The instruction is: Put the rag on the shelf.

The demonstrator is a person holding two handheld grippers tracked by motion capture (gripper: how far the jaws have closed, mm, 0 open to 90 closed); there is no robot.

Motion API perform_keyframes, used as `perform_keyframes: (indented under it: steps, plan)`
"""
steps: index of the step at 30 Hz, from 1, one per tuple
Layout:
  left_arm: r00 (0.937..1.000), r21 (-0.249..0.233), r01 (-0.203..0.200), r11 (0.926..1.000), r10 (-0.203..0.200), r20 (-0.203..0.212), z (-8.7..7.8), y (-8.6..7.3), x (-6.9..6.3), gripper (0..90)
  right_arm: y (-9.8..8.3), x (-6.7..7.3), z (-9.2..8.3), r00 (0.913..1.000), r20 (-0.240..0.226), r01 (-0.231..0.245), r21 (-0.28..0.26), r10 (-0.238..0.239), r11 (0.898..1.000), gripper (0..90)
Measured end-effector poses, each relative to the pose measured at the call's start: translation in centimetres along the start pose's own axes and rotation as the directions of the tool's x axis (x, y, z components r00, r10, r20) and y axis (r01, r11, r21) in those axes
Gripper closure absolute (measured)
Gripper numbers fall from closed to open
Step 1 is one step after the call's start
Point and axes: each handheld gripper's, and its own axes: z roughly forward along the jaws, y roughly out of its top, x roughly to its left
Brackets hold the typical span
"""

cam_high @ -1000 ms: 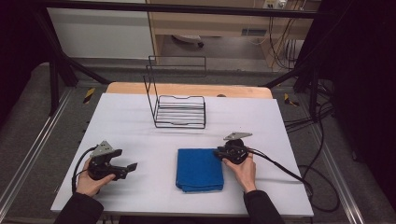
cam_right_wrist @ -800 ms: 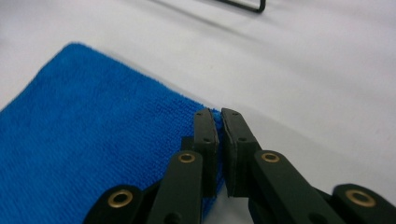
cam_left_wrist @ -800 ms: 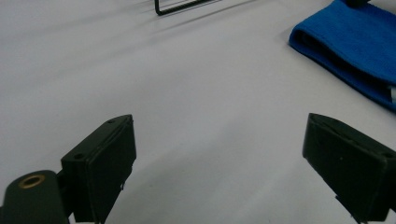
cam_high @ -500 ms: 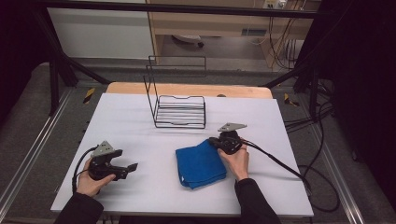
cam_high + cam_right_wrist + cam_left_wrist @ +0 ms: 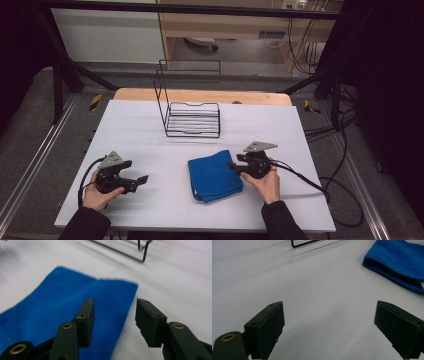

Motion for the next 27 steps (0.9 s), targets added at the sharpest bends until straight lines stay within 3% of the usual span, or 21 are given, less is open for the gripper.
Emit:
perform_keyframes:
  steps: [4, 8, 14, 20, 27]
  plan:
    - [1.0000, 0.001, -0.003, 1.0000, 0.003, 0.002, 0.0, 0.1, -0.1, 9.2, -3.0, 0.7, -1.8, 0.9997, -0.006, -0.024, 0.059, 0.024, 0.998, 51.5]
    - [1.0000, 0.000, -0.002, 1.0000, 0.002, 0.002, 0.0, 0.1, -0.3, 9.2, -4.7, 1.3, -2.1, 0.9985, -0.006, -0.053, 0.105, 0.054, 0.993, 56.6]
    - [1.0000, -0.002, -0.006, 1.0000, 0.006, 0.006, -0.1, 0.1, -0.3, 9.2, -5.0, 1.8, -1.9, 0.9944, -0.008, -0.103, 0.128, 0.105, 0.986, 65.3]
    - [1.0000, 0.000, -0.005, 1.0000, 0.005, 0.006, 0.0, 0.1, -0.3, 9.3, -5.2, 2.3, -1.8, 0.9824, -0.024, -0.181, 0.130, 0.185, 0.975, 81.8]
    - [1.0000, -0.002, 0.002, 1.0000, -0.002, 0.007, 0.0, 0.2, -0.4, 9.2, -4.5, 1.6, -2.3, 0.9828, -0.035, -0.175, 0.124, 0.181, 0.977, 86.8]
